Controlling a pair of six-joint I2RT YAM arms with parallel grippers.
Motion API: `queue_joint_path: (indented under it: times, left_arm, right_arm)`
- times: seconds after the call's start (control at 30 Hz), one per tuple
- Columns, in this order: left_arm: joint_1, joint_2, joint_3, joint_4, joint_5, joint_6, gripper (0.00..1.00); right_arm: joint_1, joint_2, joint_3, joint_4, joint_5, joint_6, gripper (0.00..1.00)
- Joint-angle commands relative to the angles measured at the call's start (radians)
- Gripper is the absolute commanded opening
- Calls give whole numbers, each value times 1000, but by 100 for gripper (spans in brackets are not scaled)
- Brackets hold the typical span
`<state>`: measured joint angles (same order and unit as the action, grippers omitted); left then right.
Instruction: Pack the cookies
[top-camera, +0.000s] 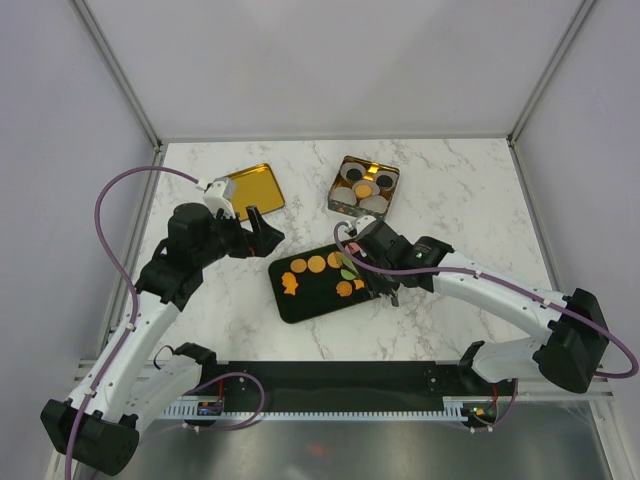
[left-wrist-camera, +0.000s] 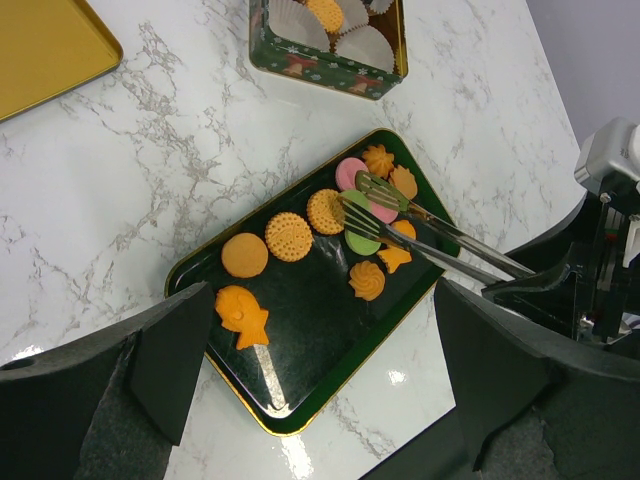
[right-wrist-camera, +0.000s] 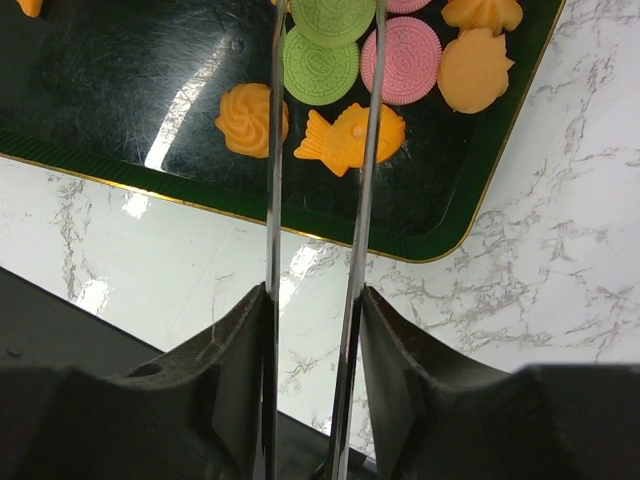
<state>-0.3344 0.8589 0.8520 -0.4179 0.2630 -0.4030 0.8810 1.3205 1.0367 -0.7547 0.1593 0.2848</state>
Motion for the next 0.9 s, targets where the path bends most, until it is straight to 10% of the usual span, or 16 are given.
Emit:
queue_joint_path:
  times: [0.0, 0.87]
  left_arm:
    - [-3, -4, 36, 16, -5, 18, 99]
    - [-3, -4, 36, 16, -5, 18, 99]
  right_arm:
    - [6, -10, 11, 22, 26, 4, 44]
    - [-65, 45, 290, -25, 126, -55, 37]
